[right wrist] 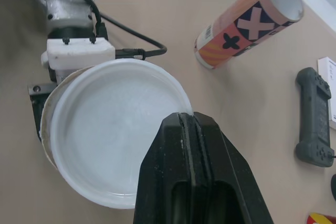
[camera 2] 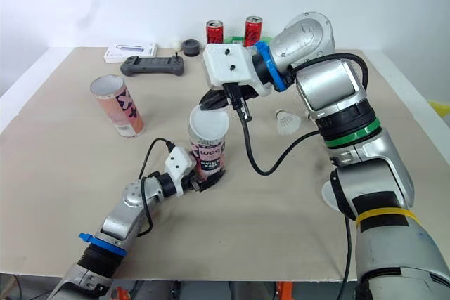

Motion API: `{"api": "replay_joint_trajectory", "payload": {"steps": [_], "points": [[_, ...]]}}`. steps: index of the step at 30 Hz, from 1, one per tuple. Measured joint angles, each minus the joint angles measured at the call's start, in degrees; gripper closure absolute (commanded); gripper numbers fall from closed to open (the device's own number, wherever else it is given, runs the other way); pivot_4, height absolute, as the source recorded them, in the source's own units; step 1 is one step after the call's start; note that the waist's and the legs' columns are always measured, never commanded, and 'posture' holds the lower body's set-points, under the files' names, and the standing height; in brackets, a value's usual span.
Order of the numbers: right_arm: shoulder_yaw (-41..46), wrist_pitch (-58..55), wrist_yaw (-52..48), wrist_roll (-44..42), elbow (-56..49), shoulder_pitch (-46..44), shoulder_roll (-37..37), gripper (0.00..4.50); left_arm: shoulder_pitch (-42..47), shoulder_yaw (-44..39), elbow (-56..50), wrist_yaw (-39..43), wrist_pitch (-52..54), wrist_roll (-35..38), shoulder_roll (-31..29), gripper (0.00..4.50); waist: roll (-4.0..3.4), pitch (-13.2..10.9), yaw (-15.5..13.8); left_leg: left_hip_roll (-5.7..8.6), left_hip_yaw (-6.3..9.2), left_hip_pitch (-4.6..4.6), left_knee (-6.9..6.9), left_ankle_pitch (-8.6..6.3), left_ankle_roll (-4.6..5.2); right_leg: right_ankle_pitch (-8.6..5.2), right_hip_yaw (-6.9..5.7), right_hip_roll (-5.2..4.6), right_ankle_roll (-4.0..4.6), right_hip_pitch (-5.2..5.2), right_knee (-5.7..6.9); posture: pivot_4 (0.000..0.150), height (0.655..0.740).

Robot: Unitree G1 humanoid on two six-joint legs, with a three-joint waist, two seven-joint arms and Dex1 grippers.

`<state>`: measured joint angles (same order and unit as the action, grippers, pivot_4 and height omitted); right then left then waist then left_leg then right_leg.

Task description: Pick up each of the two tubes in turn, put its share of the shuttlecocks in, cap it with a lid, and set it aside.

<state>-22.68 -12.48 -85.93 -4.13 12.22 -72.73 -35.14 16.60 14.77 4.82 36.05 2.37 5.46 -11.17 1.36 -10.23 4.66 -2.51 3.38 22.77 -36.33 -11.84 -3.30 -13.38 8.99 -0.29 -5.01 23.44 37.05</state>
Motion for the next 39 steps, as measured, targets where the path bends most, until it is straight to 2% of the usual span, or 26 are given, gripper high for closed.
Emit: {"api": "replay_joint_trajectory", "payload": {"steps": [29,39], "points": [[-2.1,1.9,-1.3,3.3,-0.9,0.2,2.5,4.45,-0.5,0.1,-0.7,-0.9,0.5,-0.5,0.6,0.52,0.0,0.0,0.0,0.0,0.0,-0.01,0.0,0.0,0.0,-0.01,0.0,0.0,0.02,0.01,0.0,0.15,0.74],[-2.1,3.8,-1.4,4.6,2.8,-2.3,3.3,4.45,-0.7,0.1,-0.9,-1.0,0.6,-0.5,0.7,0.52,0.0,0.0,0.0,0.0,0.0,0.0,0.03,-0.01,-0.01,-0.03,0.0,0.0,0.05,0.03,0.0,0.15,0.74]]}}
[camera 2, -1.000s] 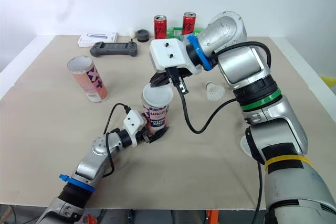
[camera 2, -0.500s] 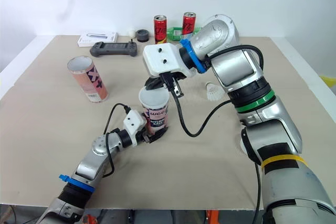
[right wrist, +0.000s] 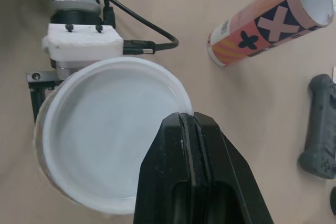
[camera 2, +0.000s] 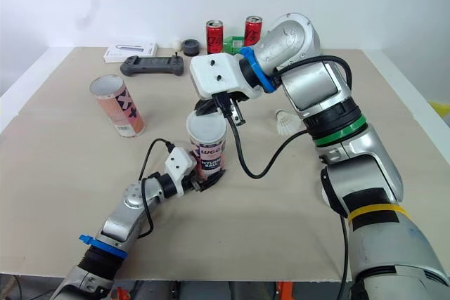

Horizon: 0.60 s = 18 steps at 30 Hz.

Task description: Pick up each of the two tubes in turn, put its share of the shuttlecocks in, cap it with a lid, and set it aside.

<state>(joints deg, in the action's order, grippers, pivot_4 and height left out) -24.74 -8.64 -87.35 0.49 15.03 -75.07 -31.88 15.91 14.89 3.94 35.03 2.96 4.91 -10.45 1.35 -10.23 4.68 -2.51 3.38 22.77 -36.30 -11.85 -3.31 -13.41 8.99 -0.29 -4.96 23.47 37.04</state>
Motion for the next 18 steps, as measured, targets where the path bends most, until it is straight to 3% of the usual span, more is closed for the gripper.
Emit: {"api": "replay_joint_trajectory", "payload": {"steps": [18], "points": [[-0.2,0.0,-1.3,0.5,-1.9,0.6,-0.4,4.45,0.0,0.0,-0.1,0.0,0.1,-0.1,0.1,0.52,0.0,0.0,0.0,0.0,0.0,0.01,0.0,-0.01,-0.01,-0.02,0.0,0.0,0.01,0.0,0.0,0.15,0.74]]}}
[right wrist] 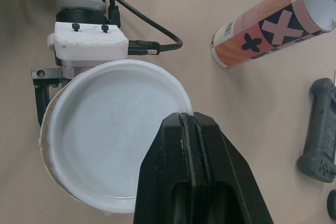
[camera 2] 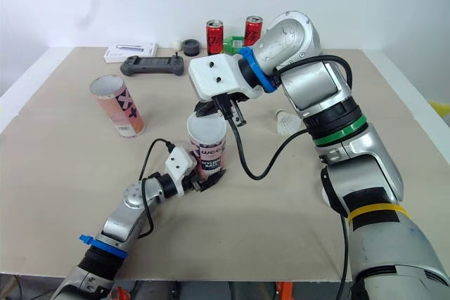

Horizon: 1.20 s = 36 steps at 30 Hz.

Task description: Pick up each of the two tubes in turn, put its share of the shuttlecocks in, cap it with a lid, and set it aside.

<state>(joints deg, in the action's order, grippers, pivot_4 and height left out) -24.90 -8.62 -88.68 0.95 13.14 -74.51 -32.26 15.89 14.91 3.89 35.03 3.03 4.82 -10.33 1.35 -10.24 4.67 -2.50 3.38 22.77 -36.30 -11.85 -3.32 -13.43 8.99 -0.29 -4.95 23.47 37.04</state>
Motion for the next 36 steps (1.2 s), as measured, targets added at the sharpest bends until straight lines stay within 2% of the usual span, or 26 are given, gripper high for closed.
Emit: {"api": "replay_joint_trajectory", "payload": {"steps": [36], "points": [[-1.5,3.0,0.0,2.5,-2.4,0.9,-0.6,4.45,-0.3,0.4,-0.4,-0.1,0.0,-0.5,0.2,0.52,0.0,0.0,-0.2,0.01,0.01,0.0,0.01,-0.08,-0.13,-0.14,0.0,-0.03,0.02,-0.03,-0.01,0.15,0.74]]}}
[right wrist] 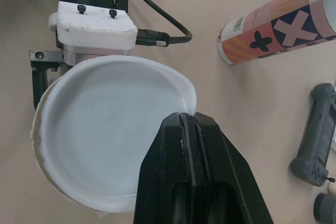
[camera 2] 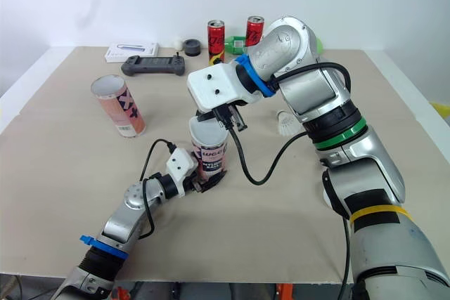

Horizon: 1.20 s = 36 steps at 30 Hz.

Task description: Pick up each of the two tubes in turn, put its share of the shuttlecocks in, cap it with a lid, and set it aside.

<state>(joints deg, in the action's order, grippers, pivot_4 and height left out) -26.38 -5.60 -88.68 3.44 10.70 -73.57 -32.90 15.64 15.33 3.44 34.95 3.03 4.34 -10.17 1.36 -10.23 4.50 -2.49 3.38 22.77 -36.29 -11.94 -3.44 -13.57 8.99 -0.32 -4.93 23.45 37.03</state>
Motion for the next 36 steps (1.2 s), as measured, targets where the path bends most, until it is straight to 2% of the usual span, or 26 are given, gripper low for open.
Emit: {"api": "replay_joint_trajectory", "payload": {"steps": [36], "points": [[0.0,0.0,0.0,0.3,-2.8,1.3,-0.7,4.45,0.0,0.2,0.0,0.0,0.0,-0.2,0.2,0.52,0.0,0.0,-0.1,0.03,0.01,0.0,0.01,-0.04,-0.05,-0.05,-0.01,-0.04,0.03,-0.02,-0.02,0.15,0.74]]}}
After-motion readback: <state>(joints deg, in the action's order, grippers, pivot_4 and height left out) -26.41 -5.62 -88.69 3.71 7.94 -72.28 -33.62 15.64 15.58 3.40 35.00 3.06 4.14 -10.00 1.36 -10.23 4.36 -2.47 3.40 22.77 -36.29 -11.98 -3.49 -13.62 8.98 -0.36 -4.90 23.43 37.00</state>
